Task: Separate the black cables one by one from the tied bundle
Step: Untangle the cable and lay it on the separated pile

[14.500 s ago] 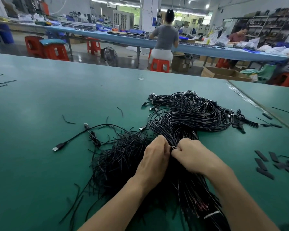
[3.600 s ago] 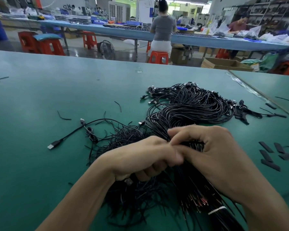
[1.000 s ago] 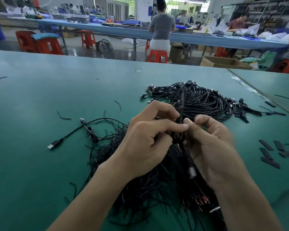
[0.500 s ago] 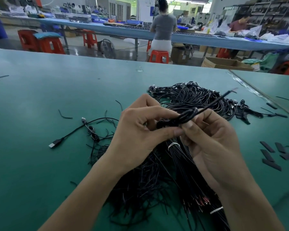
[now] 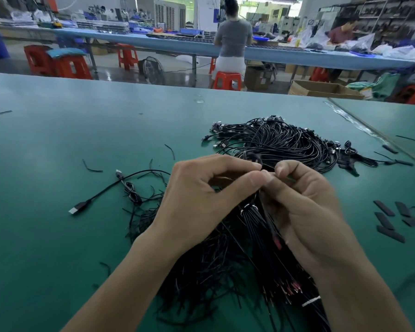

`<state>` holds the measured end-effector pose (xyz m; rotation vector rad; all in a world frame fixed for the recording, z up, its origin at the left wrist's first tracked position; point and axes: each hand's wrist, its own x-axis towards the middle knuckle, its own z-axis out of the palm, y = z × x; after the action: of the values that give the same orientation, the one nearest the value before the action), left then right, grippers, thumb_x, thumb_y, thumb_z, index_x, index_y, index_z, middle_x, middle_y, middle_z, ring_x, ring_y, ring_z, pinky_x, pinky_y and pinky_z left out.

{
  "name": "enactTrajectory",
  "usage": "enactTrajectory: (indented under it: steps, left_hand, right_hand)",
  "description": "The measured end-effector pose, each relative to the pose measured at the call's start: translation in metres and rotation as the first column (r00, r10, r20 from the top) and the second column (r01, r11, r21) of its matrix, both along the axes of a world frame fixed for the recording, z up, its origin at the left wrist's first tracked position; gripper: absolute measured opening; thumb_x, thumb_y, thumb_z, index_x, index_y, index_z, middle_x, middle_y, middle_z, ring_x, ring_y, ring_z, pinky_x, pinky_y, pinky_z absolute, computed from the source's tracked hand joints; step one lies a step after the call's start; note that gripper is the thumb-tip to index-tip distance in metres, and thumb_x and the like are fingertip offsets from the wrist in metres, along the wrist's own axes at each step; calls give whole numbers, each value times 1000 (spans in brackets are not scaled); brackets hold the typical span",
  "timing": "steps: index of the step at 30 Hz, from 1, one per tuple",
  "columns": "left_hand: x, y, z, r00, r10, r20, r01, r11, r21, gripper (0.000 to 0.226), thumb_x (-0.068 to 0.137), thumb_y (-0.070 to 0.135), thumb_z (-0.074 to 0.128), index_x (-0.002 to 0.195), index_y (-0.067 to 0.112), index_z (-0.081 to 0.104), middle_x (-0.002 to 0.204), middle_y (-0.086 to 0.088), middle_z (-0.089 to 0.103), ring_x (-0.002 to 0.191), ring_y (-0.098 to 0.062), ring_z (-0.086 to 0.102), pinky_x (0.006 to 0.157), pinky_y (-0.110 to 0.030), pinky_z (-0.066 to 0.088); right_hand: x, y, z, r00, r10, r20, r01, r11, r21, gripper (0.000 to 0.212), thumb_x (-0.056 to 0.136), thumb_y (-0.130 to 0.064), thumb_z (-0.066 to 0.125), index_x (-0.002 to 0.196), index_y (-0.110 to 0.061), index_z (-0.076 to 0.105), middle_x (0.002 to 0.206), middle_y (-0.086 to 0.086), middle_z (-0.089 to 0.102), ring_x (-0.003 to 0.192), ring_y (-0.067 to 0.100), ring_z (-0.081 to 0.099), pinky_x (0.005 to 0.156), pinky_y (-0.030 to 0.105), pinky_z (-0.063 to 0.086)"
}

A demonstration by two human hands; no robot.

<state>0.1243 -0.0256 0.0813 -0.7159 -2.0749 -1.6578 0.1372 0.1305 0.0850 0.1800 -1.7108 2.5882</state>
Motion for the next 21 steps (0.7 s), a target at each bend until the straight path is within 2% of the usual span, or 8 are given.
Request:
enactTrajectory:
  steps: [1,4,10,14,16,18,20,21]
  left_hand:
    - [0,0,0,1000,-25,15,25,999,26,11,83,35,75,94,35,78,91,14,76,87,-11,73,75,-25,57]
    - [-4,-3,-3,998,-64,1,64,997,41,20,78,20,83,91,32,74,88,8,74,82,-11,71,75,-22,55]
    - [-9,-8,-6,982,-189,1,186,968,168,34,77,5,79,89,29,58,93,-8,72,85,-18,71,80,-24,54]
    - [-10,-10,-6,977,-213,22,208,970,129,27,79,5,76,85,22,56,92,-11,68,84,-16,69,80,-21,52]
    - [-11,-11,-7,977,-203,66,196,976,93,26,79,5,76,87,21,57,85,-4,69,78,-11,68,76,-19,52]
    - [-15,-16,-8,987,-105,120,98,993,71,29,77,6,76,86,27,59,82,4,72,72,-9,69,69,-19,54]
    - [-26,-27,-14,973,138,183,-155,985,81,33,74,6,78,80,33,60,78,8,75,68,-6,71,63,-20,56]
    - [-33,-36,-19,931,290,224,-314,946,79,32,74,6,80,78,32,60,75,8,75,67,-4,72,63,-23,58]
  right_hand:
    - [0,0,-1,1000,-8,-2,8,1000,12,18,68,-15,72,70,-21,55,62,-1,55,54,7,48,49,15,43]
    - [-2,-1,-3,999,0,34,0,1000,16,19,66,-18,73,66,-24,56,61,-3,55,54,7,48,49,16,42]
    - [-1,-8,-3,966,161,201,-117,970,-212,20,67,-9,71,70,-17,53,63,0,52,48,6,47,43,16,37]
    - [-1,-5,-1,930,231,286,-161,955,-249,21,61,-11,75,68,-17,55,64,1,57,47,6,48,41,16,36]
    - [-1,-5,-4,956,144,255,-109,984,-144,24,68,-12,74,76,-16,53,65,3,62,49,8,53,42,17,39]
    - [-3,-4,-7,983,-10,184,-8,995,95,19,82,-18,72,86,-16,54,74,5,72,56,10,61,47,19,43]
    - [-6,2,-9,983,-137,125,99,957,274,9,94,-23,64,95,-17,57,84,7,76,65,12,67,52,21,44]
    - [-9,8,-10,975,-199,100,158,933,324,5,97,-23,59,97,-18,58,86,5,77,67,11,68,54,22,44]
